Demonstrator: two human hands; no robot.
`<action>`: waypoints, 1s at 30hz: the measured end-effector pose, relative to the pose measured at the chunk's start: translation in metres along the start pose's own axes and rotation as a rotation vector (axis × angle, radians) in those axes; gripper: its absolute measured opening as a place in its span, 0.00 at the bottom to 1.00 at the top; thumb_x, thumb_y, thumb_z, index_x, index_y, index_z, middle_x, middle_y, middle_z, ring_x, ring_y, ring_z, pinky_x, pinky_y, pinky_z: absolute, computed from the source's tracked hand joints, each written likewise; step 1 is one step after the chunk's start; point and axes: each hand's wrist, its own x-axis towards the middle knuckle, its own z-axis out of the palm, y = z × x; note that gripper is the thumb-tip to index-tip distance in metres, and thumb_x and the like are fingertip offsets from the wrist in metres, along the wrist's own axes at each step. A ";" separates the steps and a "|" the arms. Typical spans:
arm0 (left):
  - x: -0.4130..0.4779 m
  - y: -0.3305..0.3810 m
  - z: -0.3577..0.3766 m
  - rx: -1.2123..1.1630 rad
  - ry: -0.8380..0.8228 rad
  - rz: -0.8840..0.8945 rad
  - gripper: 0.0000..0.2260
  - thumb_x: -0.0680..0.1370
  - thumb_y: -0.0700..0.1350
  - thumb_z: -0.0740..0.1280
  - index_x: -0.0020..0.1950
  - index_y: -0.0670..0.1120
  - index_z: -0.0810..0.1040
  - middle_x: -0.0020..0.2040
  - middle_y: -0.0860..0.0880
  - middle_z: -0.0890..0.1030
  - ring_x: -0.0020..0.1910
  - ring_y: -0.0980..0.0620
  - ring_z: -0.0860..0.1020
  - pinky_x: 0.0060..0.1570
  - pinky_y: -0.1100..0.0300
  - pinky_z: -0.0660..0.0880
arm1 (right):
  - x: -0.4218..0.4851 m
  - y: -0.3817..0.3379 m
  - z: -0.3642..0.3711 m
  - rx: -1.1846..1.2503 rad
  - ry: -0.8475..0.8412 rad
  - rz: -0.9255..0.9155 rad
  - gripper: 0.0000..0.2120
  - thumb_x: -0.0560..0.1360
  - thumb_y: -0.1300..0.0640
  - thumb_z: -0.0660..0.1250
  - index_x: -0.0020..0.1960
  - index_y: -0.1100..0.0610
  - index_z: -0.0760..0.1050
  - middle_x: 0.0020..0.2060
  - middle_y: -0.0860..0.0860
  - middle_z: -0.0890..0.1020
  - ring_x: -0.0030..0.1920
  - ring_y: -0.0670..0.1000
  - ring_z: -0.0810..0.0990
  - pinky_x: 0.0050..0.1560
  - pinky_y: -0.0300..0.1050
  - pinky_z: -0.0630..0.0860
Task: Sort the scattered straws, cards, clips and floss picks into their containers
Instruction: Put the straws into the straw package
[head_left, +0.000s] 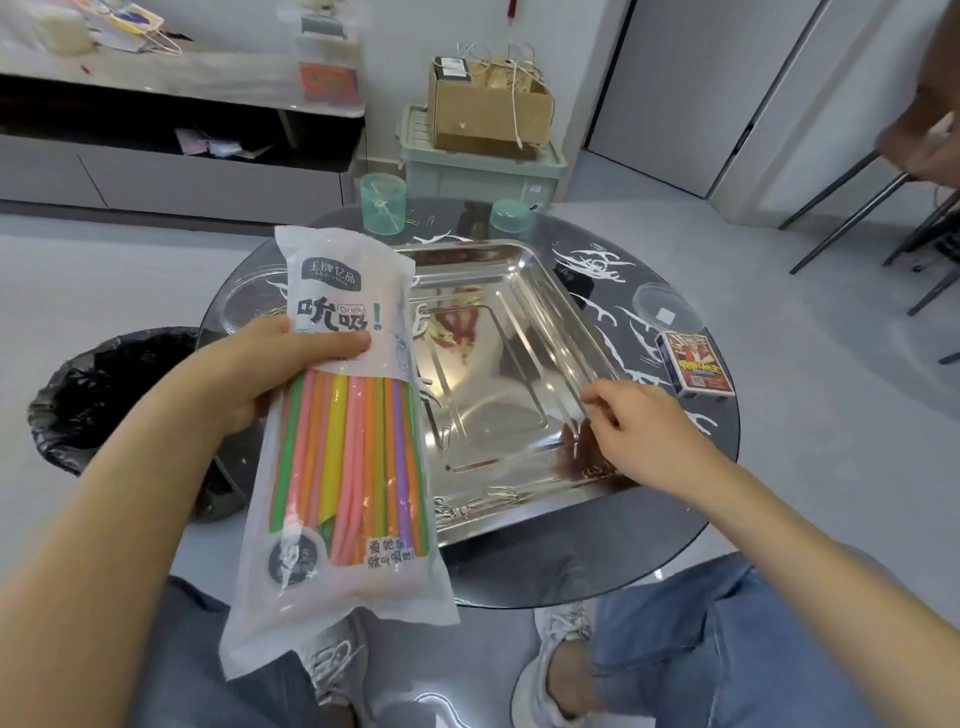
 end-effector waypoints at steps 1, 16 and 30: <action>-0.001 0.000 0.001 0.002 0.011 -0.006 0.15 0.66 0.49 0.73 0.50 0.45 0.80 0.42 0.43 0.85 0.35 0.46 0.84 0.32 0.56 0.81 | -0.003 -0.002 -0.002 -0.101 -0.026 0.003 0.11 0.79 0.59 0.56 0.55 0.60 0.75 0.53 0.57 0.78 0.53 0.58 0.76 0.51 0.48 0.72; 0.001 -0.006 0.009 0.032 0.027 -0.043 0.21 0.66 0.50 0.74 0.56 0.43 0.78 0.45 0.42 0.85 0.41 0.44 0.84 0.43 0.50 0.80 | 0.003 -0.081 0.019 0.643 -0.492 -0.125 0.15 0.79 0.65 0.54 0.45 0.50 0.75 0.42 0.49 0.81 0.44 0.47 0.79 0.49 0.44 0.79; -0.002 0.000 0.021 -0.001 0.095 0.122 0.15 0.67 0.50 0.73 0.51 0.46 0.79 0.40 0.48 0.86 0.37 0.50 0.84 0.30 0.60 0.79 | 0.002 -0.069 0.026 0.674 -0.479 -0.107 0.13 0.80 0.64 0.54 0.48 0.54 0.76 0.42 0.50 0.81 0.41 0.45 0.80 0.45 0.38 0.80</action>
